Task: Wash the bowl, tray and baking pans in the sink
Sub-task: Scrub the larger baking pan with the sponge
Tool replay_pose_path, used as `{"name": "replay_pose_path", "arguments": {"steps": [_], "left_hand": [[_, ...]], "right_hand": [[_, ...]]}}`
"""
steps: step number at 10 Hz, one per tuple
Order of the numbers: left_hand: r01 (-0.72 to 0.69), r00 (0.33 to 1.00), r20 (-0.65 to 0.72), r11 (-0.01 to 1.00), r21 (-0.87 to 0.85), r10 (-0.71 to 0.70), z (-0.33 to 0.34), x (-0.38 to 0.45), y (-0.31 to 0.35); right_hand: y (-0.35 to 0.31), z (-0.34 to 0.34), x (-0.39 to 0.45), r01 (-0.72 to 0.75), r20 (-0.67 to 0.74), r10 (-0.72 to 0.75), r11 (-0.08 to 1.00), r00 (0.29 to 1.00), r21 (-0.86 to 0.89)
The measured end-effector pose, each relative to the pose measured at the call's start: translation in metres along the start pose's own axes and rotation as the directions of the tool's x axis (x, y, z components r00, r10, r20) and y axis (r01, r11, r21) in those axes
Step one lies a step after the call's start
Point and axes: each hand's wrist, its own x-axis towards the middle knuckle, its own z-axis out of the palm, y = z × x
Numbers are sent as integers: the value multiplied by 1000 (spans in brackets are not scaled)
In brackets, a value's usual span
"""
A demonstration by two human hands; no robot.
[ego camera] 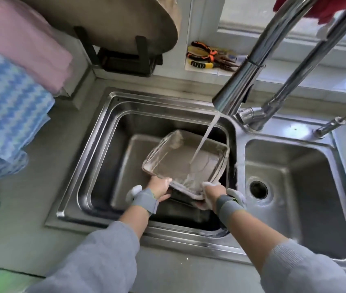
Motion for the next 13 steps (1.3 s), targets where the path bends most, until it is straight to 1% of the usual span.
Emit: {"name": "replay_pose_path", "arguments": {"steps": [1,2,3,4,5,6,7,8,9,10,11,12,13], "left_hand": [[59,992,106,993,105,-71,1,-4,2],[-3,988,138,877,481,-73,-2,-12,6],[-209,926,5,503,838,376,-6,-12,9],[-428,828,263,254,867,495,-2,-13,7],[-441,887,409,130,888,214,6,-7,-8],[-428,895,427,-14,904,128,17,-1,-29],[-424,889,427,-53,904,165,28,-1,-39],[-418,903,418,-23,908,104,33,0,-27],[-403,909,407,-58,914,92,43,-6,2],[-405,902,404,-27,914,155,50,-18,33],[-471,856,450,24,882,256,73,-42,60],[-532,807,515,-20,846,289,111,-69,72],[-567,778,567,-86,819,270,174,-97,66]], "right_hand": [[0,-8,-2,-7,-15,4,976,1000,-219],[-5,-17,-12,105,35,-101,865,994,-491],[2,-17,-25,275,236,-239,150,942,-950],[-11,-20,-51,323,188,-374,341,908,-883],[-16,-23,-38,359,201,-453,296,869,-885],[-15,-26,-29,446,336,-428,187,839,-875],[-7,-29,-18,478,389,-424,123,818,-870],[-11,-35,-20,474,358,-458,166,814,-865],[-30,-54,-36,476,311,-482,269,819,-837],[-48,-80,-46,509,265,-523,404,810,-760],[-58,-128,-61,553,159,-620,519,768,-651],[-64,-183,-68,577,129,-693,466,709,-671],[-55,-259,-73,576,61,-713,510,699,-639]]}}
